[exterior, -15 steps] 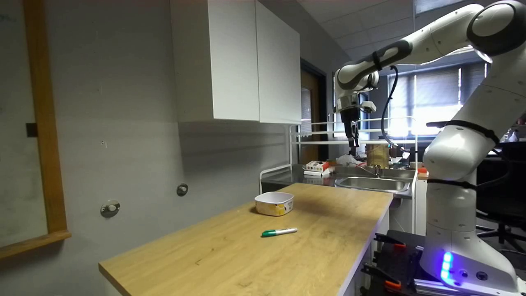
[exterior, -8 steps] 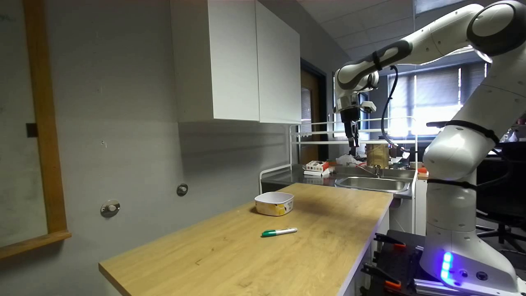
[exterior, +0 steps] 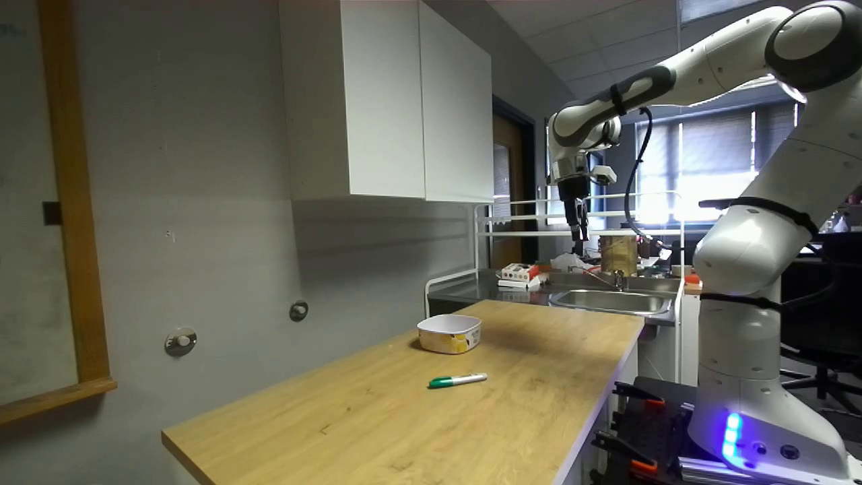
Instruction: Put the marker in the white bowl
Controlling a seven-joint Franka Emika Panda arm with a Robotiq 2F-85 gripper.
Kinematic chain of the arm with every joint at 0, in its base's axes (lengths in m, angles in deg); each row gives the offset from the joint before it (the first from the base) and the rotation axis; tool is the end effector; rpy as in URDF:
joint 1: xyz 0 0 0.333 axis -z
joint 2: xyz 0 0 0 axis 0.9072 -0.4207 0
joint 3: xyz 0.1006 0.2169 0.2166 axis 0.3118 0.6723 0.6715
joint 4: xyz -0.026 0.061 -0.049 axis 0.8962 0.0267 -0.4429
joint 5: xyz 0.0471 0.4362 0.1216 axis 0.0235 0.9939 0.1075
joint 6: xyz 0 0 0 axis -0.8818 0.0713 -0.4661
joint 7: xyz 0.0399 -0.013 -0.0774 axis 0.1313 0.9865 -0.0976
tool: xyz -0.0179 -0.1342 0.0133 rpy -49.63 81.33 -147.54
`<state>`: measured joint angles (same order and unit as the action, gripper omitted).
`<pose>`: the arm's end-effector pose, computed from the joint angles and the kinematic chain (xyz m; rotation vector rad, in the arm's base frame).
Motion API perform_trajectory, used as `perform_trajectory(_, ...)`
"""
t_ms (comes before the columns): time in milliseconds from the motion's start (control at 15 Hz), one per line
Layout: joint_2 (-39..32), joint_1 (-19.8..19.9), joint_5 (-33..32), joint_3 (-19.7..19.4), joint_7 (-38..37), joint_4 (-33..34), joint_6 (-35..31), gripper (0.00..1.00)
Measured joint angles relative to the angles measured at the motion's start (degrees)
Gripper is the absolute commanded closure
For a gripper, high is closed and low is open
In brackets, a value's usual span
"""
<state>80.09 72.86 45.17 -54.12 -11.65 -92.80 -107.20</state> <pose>0.3741 -0.2038 0.4766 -3.0692 -0.0656 0.2296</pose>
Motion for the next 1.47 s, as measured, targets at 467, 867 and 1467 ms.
perform_trajectory(467, -0.14, -0.17, -0.01, 1.70, -0.49, -0.66, -0.35, 0.00)
perform_trajectory(867, -2.05, -2.76, -0.97, 8.88, -4.14, -4.56, -3.17, 0.00)
perform_trajectory(1467, -13.44, -11.14, -5.20, 20.31, -10.32, -9.85, -7.49, 0.00)
